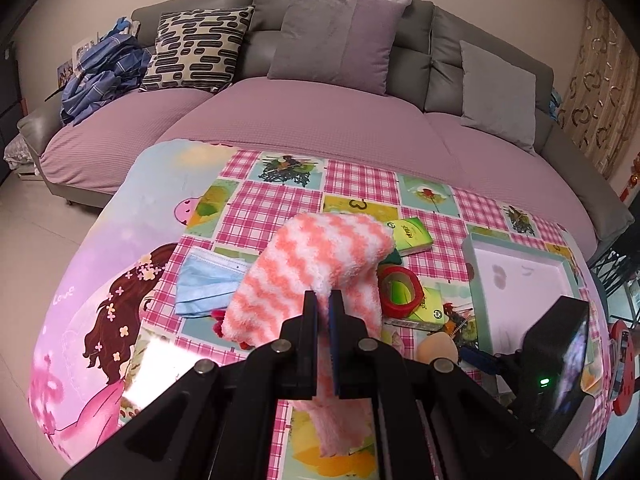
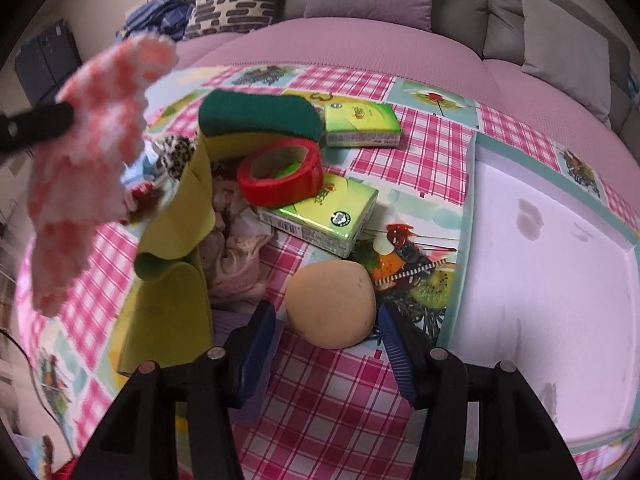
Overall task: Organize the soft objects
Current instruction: 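Lift the towel with the left tool while the right tool grasps the tan sponge puff, then carry towel and puff into the white tray and open both tools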
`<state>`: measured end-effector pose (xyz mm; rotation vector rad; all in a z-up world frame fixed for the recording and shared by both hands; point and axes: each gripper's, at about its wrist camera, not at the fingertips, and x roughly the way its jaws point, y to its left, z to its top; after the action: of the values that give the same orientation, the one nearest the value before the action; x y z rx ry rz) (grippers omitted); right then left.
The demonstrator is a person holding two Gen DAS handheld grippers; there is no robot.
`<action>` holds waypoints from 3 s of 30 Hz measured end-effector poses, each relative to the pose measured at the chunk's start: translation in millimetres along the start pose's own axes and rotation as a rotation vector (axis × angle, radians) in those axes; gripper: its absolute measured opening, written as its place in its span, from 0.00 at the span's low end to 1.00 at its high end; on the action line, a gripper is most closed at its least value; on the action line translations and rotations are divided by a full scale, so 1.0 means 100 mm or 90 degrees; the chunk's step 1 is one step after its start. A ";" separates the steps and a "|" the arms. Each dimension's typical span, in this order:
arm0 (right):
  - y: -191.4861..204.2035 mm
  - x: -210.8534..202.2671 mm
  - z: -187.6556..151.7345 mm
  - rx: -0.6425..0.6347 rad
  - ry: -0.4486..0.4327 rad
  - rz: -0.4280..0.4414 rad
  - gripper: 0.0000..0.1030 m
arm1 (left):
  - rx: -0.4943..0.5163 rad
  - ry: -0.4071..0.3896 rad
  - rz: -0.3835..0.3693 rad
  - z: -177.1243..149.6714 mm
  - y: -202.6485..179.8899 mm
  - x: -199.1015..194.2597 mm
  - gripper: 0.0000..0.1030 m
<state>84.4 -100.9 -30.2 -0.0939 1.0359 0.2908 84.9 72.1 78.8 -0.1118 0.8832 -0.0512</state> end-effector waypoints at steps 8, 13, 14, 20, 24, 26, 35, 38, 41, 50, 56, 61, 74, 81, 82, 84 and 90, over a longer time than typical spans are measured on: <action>0.07 0.11 0.00 -0.020 0.008 -0.038 0.55 | 0.003 0.007 -0.001 -0.01 0.01 0.04 0.04; 0.05 0.12 0.00 -0.013 0.009 -0.039 0.50 | 0.002 0.006 0.000 0.00 0.01 0.03 0.04; 0.06 0.13 0.02 -0.014 0.010 -0.041 0.50 | 0.003 0.005 0.000 0.00 0.01 0.02 0.04; 0.06 0.09 0.03 -0.008 0.005 -0.036 0.46 | 0.005 -0.006 0.003 0.00 -0.01 -0.04 0.04; 0.04 -0.05 0.04 0.001 -0.014 -0.028 0.46 | 0.009 -0.020 0.003 0.03 -0.04 -0.12 0.04; 0.01 -0.15 0.05 0.006 -0.026 -0.025 0.46 | 0.012 -0.032 0.002 0.06 -0.06 -0.18 0.04; -0.39 -0.62 0.15 0.082 -0.081 -0.035 0.46 | 0.076 -0.057 -0.027 0.26 -0.51 -0.40 0.05; -0.67 -0.76 0.14 0.123 -0.089 -0.052 0.46 | 0.116 -0.060 -0.047 0.36 -0.79 -0.41 0.05; -0.99 -0.89 0.13 0.164 -0.102 -0.085 0.46 | 0.144 -0.073 -0.083 0.49 -1.09 -0.45 0.05; -1.93 -1.05 -0.07 0.282 -0.106 -0.183 0.46 | 0.227 -0.083 -0.188 0.67 -2.04 -0.32 0.05; -2.40 -0.90 -0.23 0.341 -0.083 -0.207 0.46 | 0.248 -0.063 -0.219 0.56 -2.47 0.10 0.05; -2.56 -0.72 -0.33 0.353 -0.063 -0.223 0.47 | 0.227 -0.001 -0.226 0.37 -2.64 0.75 0.05; -2.65 -0.49 -0.40 0.361 -0.023 -0.219 0.50 | 0.203 0.085 -0.171 0.07 -2.59 1.49 0.05; -2.63 -0.53 -0.39 0.355 -0.025 -0.208 0.53 | 0.207 0.093 -0.153 0.08 -2.54 1.33 0.39; -2.62 -0.54 -0.39 0.354 -0.023 -0.205 0.56 | 0.207 0.093 -0.153 0.09 -2.53 1.31 0.46; -2.60 -0.56 -0.38 0.347 -0.022 -0.202 0.60 | 0.198 0.095 -0.142 0.12 -2.49 1.25 0.47; -2.50 -0.63 -0.34 0.318 -0.014 -0.210 0.68 | 0.184 0.083 -0.072 0.21 -2.38 1.13 0.71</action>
<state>97.2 -359.9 -8.5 0.1882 1.0262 -0.2680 173.1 -173.0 33.4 0.1130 0.9908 -0.2924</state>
